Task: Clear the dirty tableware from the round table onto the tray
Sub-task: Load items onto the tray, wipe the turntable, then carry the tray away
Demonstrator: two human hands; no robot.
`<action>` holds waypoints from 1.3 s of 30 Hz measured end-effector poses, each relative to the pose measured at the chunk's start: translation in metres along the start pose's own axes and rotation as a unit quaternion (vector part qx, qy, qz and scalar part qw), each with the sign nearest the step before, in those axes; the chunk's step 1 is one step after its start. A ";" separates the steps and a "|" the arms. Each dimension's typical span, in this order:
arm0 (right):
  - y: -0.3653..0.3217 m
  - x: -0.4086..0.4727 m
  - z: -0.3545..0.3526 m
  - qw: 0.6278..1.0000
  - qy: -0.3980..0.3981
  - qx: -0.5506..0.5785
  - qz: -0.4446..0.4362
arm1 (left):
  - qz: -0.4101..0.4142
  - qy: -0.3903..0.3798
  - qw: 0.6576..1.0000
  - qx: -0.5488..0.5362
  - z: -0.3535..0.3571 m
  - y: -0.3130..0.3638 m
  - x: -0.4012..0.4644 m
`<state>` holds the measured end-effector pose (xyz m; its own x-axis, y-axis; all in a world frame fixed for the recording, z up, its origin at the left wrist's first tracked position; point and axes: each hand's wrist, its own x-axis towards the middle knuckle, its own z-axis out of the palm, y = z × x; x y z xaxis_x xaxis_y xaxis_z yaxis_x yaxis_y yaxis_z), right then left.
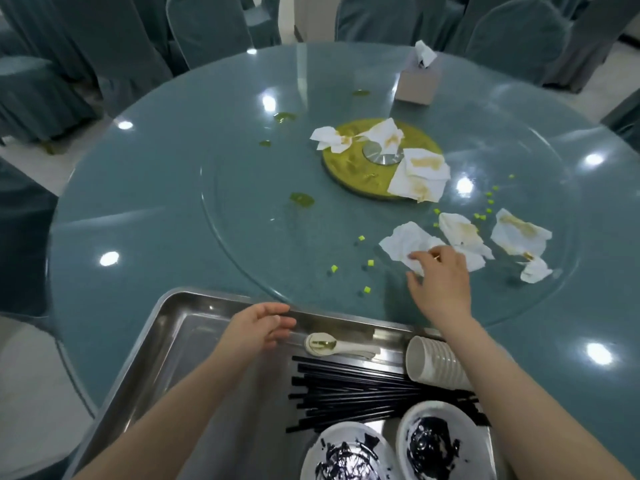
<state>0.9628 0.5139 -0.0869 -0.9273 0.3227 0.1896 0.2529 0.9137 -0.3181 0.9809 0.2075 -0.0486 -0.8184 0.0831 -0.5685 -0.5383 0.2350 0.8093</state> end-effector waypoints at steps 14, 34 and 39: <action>0.044 0.055 0.047 0.991 -0.080 -0.094 -0.051 | 0.081 0.002 0.990 0.116 0.056 0.032 0.057; 0.098 0.040 -0.005 0.973 0.133 0.153 0.112 | 0.090 0.031 0.822 0.561 0.017 0.034 0.141; 0.115 0.028 0.017 0.986 -0.108 -0.073 0.106 | 0.113 0.030 0.822 0.557 -0.010 0.052 0.154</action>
<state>0.9614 0.6240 -0.1337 -0.8828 0.4639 -0.0735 0.4691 0.8626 -0.1894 0.8248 0.2225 -0.0926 -0.8987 0.2060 -0.3871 0.1191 0.9642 0.2368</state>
